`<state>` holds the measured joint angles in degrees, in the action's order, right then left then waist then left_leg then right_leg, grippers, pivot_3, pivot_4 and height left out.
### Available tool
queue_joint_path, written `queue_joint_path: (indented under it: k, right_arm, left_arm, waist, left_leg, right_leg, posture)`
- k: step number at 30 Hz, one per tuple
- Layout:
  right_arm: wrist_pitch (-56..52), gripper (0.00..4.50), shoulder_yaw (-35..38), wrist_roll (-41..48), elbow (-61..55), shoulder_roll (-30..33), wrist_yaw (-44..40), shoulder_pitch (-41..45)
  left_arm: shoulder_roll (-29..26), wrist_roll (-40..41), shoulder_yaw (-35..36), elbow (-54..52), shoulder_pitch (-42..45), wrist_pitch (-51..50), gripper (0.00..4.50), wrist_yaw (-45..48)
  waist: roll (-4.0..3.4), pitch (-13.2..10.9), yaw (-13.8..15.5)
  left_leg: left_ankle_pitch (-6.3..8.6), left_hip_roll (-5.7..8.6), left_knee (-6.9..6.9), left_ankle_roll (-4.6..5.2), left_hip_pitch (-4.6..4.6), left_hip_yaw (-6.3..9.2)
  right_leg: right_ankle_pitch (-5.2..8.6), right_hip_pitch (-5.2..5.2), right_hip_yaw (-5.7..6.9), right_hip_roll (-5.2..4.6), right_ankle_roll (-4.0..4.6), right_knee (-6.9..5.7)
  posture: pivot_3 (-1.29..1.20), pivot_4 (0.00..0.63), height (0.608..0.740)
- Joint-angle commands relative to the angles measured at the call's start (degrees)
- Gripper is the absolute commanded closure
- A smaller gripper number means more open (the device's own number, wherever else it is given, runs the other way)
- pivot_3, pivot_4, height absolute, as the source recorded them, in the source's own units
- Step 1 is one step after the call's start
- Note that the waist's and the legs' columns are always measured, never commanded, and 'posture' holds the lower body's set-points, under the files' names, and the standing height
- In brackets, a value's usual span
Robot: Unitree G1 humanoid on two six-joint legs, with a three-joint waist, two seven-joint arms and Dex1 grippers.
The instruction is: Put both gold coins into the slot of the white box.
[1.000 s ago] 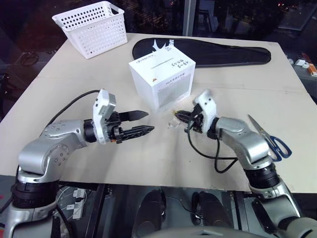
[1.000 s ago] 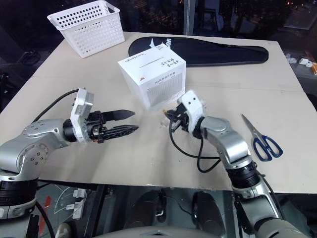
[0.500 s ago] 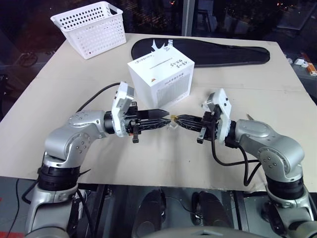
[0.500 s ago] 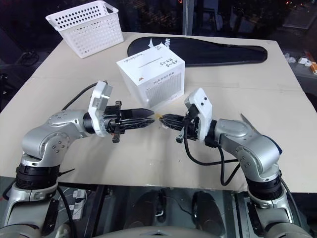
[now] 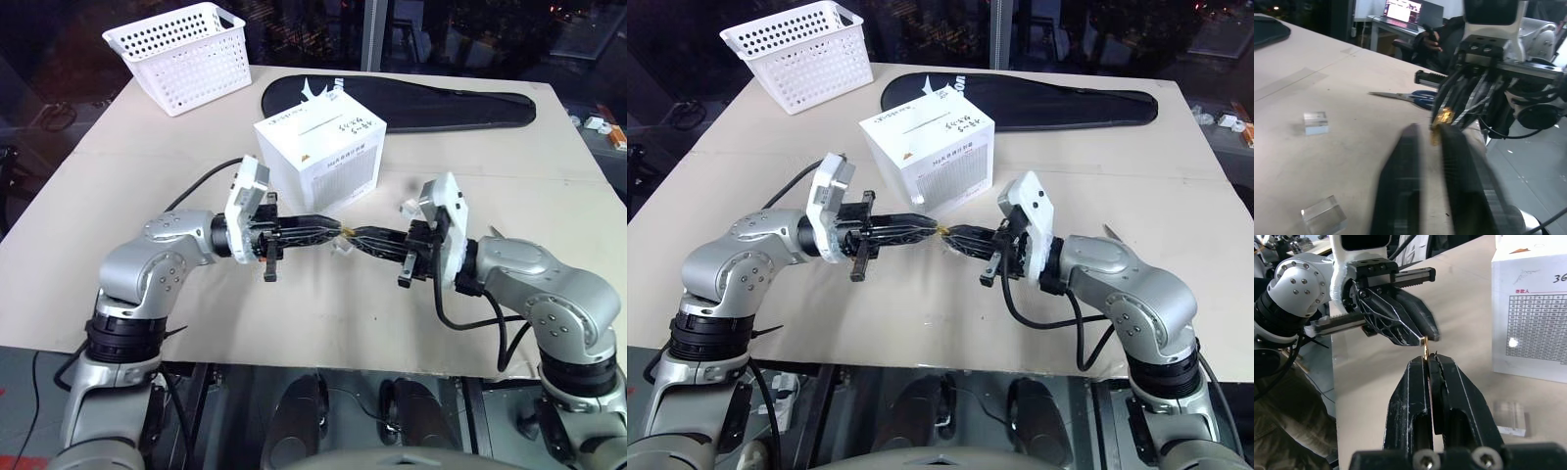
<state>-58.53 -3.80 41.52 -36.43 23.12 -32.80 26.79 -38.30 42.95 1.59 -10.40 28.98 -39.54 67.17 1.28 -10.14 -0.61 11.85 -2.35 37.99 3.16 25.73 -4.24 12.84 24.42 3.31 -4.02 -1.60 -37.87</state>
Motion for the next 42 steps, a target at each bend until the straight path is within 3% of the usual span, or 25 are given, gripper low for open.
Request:
queue_joint_path:
  k: [1, 37, 38, 42]
  right_arm:
    - [1.1, 4.5, 0.4, 1.5, -2.0, 0.3, 0.2, 0.6]
    - [5.0, 4.5, -2.8, 2.6, -2.5, 2.5, -1.8, -1.3]
    - [5.1, 4.5, -2.8, 2.7, -2.4, 2.6, -1.9, -1.3]
    - [5.4, 4.5, -2.7, 2.8, -2.3, 2.6, -1.9, -1.6]
  left_arm:
    - [-0.1, 1.1, 0.5, -1.2, 0.9, -0.1, 3.9, 0.6]
    - [-0.5, 0.4, -1.9, -2.9, 0.7, -0.7, 3.9, 4.1]
    - [-0.5, 0.4, -1.9, -2.8, 0.8, -0.8, 4.32, 4.3]
    - [-0.5, 0.2, -2.0, -2.7, 0.6, -0.8, 4.47, 4.7]
  waist:
    - [0.0, 0.0, 0.0]
    - [0.0, 0.0, 0.0]
    - [0.0, 0.0, 0.0]
    - [0.01, 0.0, 0.0]
  left_leg:
    - [0.0, 0.0, 0.0, 0.0, 0.0, 0.0]
    - [0.0, 0.0, 0.0, 0.0, 0.0, 0.0]
    - [0.0, 0.0, 0.0, 0.0, 0.0, 0.0]
    - [0.0, 0.0, 0.0, 0.0, 0.0, 0.0]
  right_leg:
    - [0.0, 0.0, 0.0, 0.0, 0.0, 0.0]
    - [0.07, 0.0, 0.0, 0.0, -0.1, 0.0]
    - [0.07, 0.0, -0.01, 0.0, -0.1, 0.0]
    - [0.07, 0.0, -0.01, 0.0, -0.1, 0.0]
  posture:
    - [0.0, 0.15, 0.74]
    - [0.0, 0.15, 0.74]
    - [0.0, 0.15, 0.74]
    - [0.0, 0.15, 0.74]
